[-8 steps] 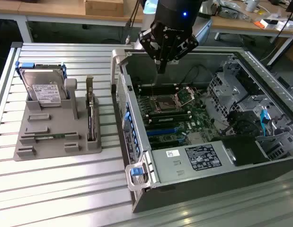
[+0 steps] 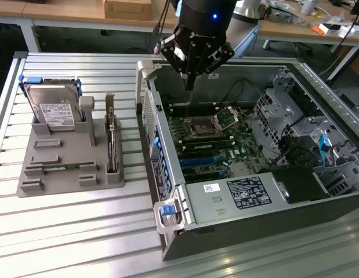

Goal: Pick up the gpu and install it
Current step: 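Reach for the gpu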

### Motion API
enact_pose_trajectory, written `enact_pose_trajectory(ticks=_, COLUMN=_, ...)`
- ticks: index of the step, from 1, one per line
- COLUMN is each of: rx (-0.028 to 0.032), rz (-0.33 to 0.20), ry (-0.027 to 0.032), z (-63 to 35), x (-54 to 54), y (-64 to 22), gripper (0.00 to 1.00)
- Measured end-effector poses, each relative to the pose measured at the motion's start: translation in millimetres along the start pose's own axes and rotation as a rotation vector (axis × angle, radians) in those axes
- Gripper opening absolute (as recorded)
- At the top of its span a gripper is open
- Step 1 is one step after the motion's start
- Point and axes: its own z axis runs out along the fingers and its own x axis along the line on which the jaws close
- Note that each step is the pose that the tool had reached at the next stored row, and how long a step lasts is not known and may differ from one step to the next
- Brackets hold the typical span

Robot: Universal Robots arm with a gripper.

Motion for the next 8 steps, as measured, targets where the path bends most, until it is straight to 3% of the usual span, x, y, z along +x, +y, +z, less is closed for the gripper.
enact_pose_trajectory(ticks=8, rx=0.0, rz=0.0, ry=0.0, z=-0.2, x=5.8, y=-0.4, gripper=0.11)
